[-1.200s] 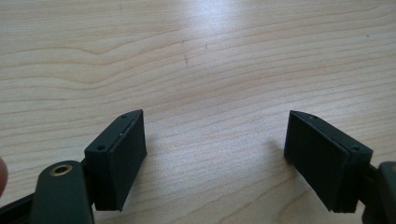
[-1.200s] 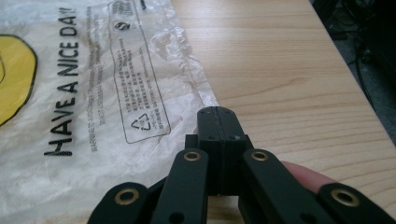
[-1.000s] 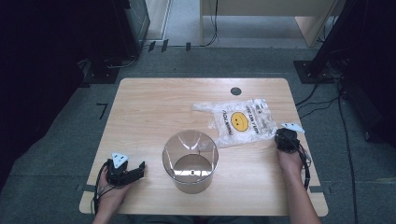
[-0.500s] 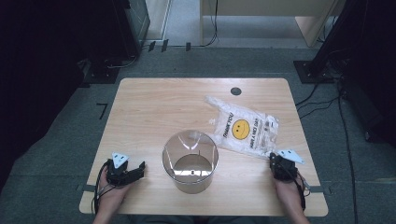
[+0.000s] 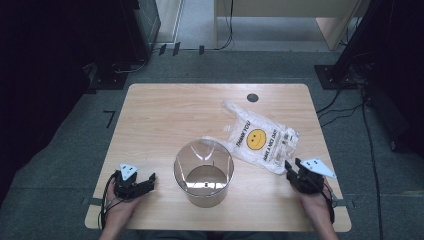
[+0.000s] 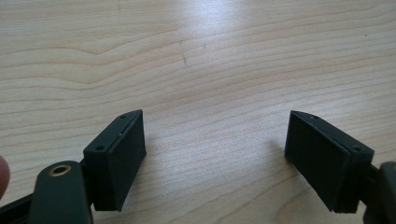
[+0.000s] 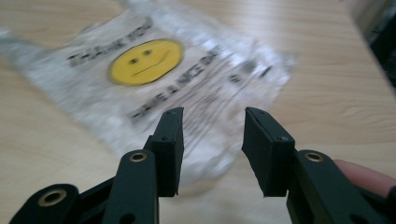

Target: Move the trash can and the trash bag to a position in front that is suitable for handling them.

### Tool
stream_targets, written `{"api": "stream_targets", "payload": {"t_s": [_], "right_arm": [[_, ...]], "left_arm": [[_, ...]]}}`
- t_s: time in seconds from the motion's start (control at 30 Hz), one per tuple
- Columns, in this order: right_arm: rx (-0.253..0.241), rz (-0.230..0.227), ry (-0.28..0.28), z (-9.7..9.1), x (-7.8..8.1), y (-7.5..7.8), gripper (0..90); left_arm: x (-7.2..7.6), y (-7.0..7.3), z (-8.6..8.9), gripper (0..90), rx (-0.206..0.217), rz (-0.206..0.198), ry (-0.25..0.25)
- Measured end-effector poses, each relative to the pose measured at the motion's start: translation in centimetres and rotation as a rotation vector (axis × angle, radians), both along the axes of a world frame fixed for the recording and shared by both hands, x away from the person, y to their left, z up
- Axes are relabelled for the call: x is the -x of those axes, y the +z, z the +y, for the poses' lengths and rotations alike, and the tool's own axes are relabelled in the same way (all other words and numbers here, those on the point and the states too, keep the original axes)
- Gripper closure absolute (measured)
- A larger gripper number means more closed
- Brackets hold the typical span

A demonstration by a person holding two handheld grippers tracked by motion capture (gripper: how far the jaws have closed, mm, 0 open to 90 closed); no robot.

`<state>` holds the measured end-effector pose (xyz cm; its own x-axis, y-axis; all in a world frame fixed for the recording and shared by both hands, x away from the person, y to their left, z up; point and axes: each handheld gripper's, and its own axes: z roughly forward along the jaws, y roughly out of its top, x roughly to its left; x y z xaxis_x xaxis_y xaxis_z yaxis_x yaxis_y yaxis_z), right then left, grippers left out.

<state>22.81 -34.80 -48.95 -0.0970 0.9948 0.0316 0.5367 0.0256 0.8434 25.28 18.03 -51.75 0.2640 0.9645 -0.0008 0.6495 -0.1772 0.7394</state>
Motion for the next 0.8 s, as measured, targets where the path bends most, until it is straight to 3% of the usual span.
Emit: {"api": "stream_targets", "payload": {"t_s": [0.1,0.23,0.4,0.53,0.57,0.67,0.7,0.73,0.8], "right_arm": [[-0.004,0.053,-0.061,-1.5,-3.0,-0.8,61.2],[-0.032,0.089,-0.084,-1.9,-4.9,-2.0,62.2],[-0.004,0.111,-0.073,-1.6,-5.6,-2.9,62.0],[-0.015,0.109,-0.058,-1.5,-5.6,-3.0,61.4],[0.018,0.124,-0.035,-1.2,-5.6,-3.2,62.6],[0.036,0.125,-0.02,-0.8,-5.5,-3.2,68.5],[0.032,0.125,-0.016,-0.7,-5.4,-3.2,72.7],[0.026,0.125,-0.008,-0.5,-5.3,-3.2,82.4],[0.034,0.124,-0.005,-0.3,-5.2,-3.2,86.6]], "left_arm": [[0.0,0.0,0.0,19.9,0.0,0.0,0.0],[0.0,0.0,0.0,19.9,0.0,0.0,0.001],[0.0,0.0,0.0,19.9,0.001,0.0,0.0],[0.0,0.0,0.0,19.9,0.0,0.0,0.0],[0.0,0.0,0.0,19.9,0.0,0.0,-0.001],[0.0,0.0,0.0,19.9,0.0,0.0,-0.001],[0.0,0.0,0.0,19.9,0.0,0.0,0.0],[0.0,0.0,0.0,20.0,0.0,0.0,-0.001],[0.0,0.0,0.0,19.9,0.0,-0.001,-0.001]]}}
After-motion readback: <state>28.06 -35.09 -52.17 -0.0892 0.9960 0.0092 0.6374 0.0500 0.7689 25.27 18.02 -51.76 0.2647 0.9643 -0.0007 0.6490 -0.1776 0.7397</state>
